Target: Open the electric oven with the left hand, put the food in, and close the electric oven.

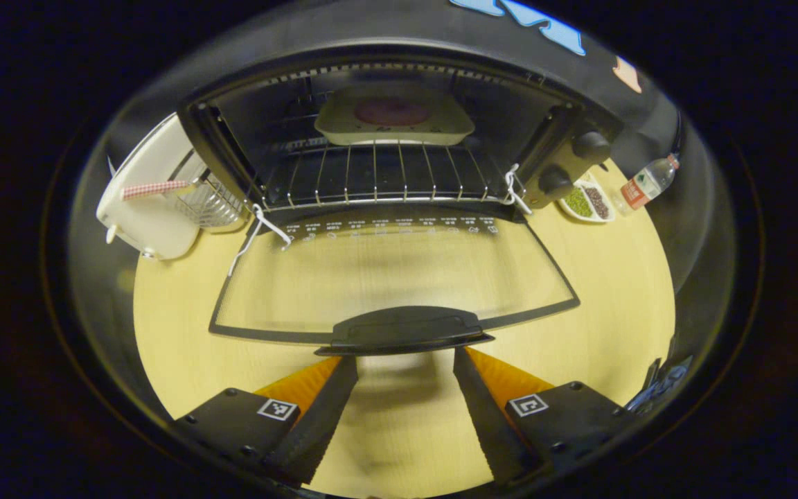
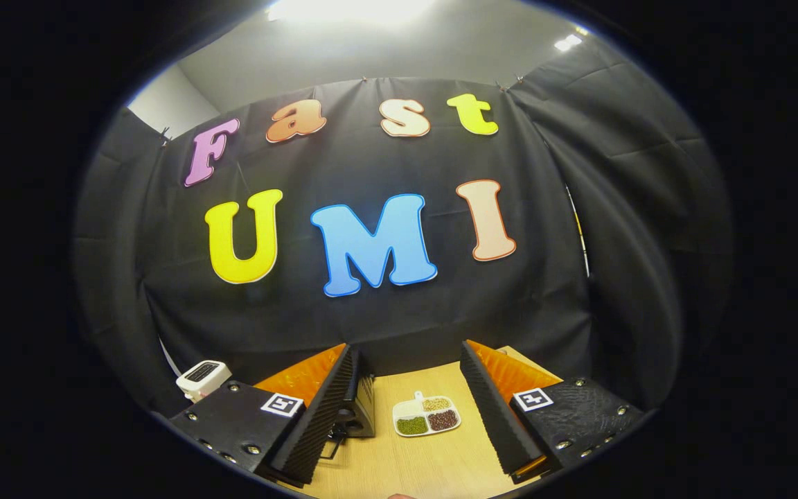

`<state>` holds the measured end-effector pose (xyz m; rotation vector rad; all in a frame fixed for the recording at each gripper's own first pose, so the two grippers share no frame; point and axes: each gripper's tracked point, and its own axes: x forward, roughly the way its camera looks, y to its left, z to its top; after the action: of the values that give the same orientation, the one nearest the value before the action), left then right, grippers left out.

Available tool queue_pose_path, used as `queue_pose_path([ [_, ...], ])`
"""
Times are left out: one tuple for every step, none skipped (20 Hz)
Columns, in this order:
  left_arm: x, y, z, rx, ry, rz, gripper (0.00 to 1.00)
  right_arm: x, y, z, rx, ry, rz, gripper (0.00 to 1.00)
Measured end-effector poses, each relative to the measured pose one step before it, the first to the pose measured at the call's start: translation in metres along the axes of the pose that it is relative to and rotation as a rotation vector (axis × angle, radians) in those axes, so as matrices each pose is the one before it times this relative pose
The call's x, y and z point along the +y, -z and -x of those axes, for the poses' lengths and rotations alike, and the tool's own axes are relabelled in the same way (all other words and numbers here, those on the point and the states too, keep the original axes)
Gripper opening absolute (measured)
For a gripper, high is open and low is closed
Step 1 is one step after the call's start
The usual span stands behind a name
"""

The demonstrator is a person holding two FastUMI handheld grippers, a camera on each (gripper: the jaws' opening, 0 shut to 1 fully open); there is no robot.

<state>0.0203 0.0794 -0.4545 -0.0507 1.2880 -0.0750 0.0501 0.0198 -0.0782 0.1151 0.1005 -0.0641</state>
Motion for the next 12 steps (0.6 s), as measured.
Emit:
queue_pose_path([
  [-0.0006,-0.00164,0.00296,-0.01321,0.00014,-0.00066,0.95,0.00081,-0.00106,0.00071,-0.00092,-0.00088,0.0015,0.95],
  [0.00004,-0.00059,0.00297,-0.01035,0.00013,-0.00076,0.99,-0.00034,-0.00109,0.00122,-0.00216,-0.00347,0.00123,0.95],
  [-0.00091,-0.00266,0.00202,-0.01137,-0.00125,-0.00078,0.99,0.00087,-0.00087,-0.0001,0.00041,-0.00086,0.00231,0.95],
  [-0.00052,-0.00093,0.0012,-0.00947,-0.00289,-0.00392,0.99,-0.0006,0.00018,0.00155,-0.00084,-0.00302,0.00053,0.95],
  [-0.0001,-0.00317,0.0017,-0.01206,-0.00546,-0.00618,0.97,-0.0005,-0.00159,0.00069,-0.00054,0.00027,0.00078,0.95],
  [0.00018,-0.00345,0.00238,-0.01553,-0.00481,-0.00554,0.95,-0.00249,-0.00053,-0.00019,-0.00094,0.00144,0.00145,0.95],
  [-0.0001,-0.0047,0.00232,-0.01496,-0.00303,-0.00047,0.95,-0.00115,-0.00082,0.00067,-0.00013,0.0017,0.0007,0.95],
  [-0.00147,-0.0039,0.00206,-0.01213,-0.00179,0.00162,0.95,-0.00138,-0.00042,0.00078,-0.0007,0.00376,0.00032,0.95],
  [0.00011,-0.0042,0.00232,-0.01225,-0.00811,0.00636,0.95,-0.00288,-0.00146,0.00083,-0.00078,0.00362,0.00111,0.94],
  [0.0006,-0.00381,-0.00055,-0.01347,-0.00425,0.00833,0.95,-0.00305,0.00012,0.00099,0.00147,0.00446,0.00172,0.95],
  [-0.00015,-0.00393,-0.00023,-0.01472,-0.00544,0.00296,0.95,-0.00269,-0.00041,0.00085,-0.00076,0.00309,-0.0006,0.95],
  [0.00197,-0.00371,0.00043,-0.01188,-0.01086,-0.0012,0.99,-0.00204,-0.00044,-0.00004,-0.00054,0.00469,-0.00065,0.95],
])
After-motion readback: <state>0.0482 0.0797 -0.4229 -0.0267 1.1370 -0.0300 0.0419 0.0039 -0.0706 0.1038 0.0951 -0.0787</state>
